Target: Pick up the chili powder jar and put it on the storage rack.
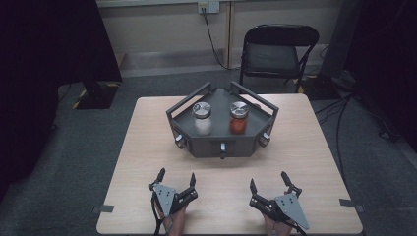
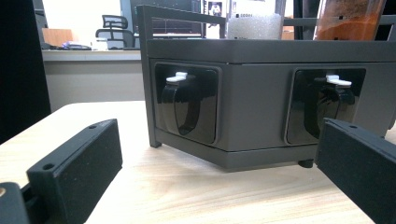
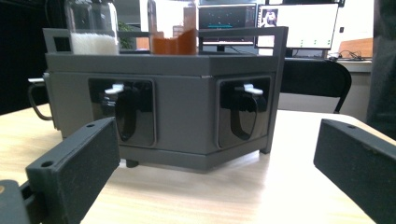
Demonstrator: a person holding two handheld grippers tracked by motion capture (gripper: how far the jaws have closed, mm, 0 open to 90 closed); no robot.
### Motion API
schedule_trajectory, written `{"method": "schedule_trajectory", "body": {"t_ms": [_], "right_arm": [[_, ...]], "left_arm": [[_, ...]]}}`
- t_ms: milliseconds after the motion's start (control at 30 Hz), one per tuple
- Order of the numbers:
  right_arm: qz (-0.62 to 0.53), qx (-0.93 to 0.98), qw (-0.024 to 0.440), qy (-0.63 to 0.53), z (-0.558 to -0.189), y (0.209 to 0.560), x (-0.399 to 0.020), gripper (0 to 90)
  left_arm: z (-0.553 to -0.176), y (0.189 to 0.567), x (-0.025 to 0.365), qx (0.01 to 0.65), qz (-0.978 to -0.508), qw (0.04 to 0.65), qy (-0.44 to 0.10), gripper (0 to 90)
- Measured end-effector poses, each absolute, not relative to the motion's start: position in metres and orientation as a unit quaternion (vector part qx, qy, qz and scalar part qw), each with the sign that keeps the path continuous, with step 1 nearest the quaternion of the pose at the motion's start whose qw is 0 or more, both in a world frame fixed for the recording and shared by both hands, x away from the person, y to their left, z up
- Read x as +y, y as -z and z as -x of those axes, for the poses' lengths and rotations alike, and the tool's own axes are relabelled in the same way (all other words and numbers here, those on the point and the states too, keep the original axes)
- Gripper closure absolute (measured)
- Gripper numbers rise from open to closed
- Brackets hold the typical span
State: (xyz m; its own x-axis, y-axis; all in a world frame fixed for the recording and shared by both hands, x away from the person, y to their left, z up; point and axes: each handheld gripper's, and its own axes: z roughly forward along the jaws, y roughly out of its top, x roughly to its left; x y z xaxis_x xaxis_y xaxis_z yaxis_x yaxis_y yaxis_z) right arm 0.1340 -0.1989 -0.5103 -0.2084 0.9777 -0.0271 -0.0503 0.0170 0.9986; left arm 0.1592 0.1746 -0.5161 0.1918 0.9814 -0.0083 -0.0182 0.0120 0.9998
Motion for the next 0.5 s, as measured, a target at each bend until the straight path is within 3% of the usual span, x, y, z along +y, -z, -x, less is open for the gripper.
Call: {"method": "schedule_trajectory", "body": {"t_ms": [500], "right_arm": [[-0.439,0.543,0.457,-0.551,-0.1356,0.5144,-0.1999,0.0]], "left_arm": [[-0.1592,0.5162,0.1746,0.447,-0.538,0.553,-0.452,0.3]]}}
